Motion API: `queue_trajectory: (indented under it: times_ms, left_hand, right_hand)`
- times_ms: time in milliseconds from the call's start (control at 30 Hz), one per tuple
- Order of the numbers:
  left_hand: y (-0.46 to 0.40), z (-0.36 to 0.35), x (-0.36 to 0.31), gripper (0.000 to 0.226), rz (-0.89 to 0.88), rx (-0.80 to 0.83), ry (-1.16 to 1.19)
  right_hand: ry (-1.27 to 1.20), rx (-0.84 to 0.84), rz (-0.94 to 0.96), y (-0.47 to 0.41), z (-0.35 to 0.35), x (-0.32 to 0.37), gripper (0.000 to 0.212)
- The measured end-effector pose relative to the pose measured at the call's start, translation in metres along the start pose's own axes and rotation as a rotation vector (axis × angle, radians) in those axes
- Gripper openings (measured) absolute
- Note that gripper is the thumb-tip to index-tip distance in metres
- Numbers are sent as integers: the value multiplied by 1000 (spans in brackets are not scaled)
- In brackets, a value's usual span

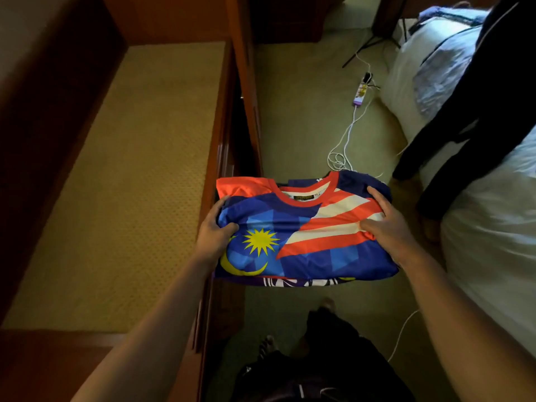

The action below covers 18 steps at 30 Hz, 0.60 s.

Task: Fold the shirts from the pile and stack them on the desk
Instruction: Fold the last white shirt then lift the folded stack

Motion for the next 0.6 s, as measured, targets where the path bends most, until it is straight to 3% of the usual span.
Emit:
queue_trajectory:
  times_ms: [600]
  left_hand:
    - [-211,-185,-55,66,25,-81,-26]
  right_hand:
    - [-33,40,8,-230,146,92,80]
Point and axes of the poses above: each hand's wrist, its own y-axis away from the middle knuckle, its own z-axis out of the back of the hand, x = y × z, the point moved 1 cm from there along -y, towards the middle knuckle, and after that the axes turned 12 degrees about -z, right-handed, at the moved point
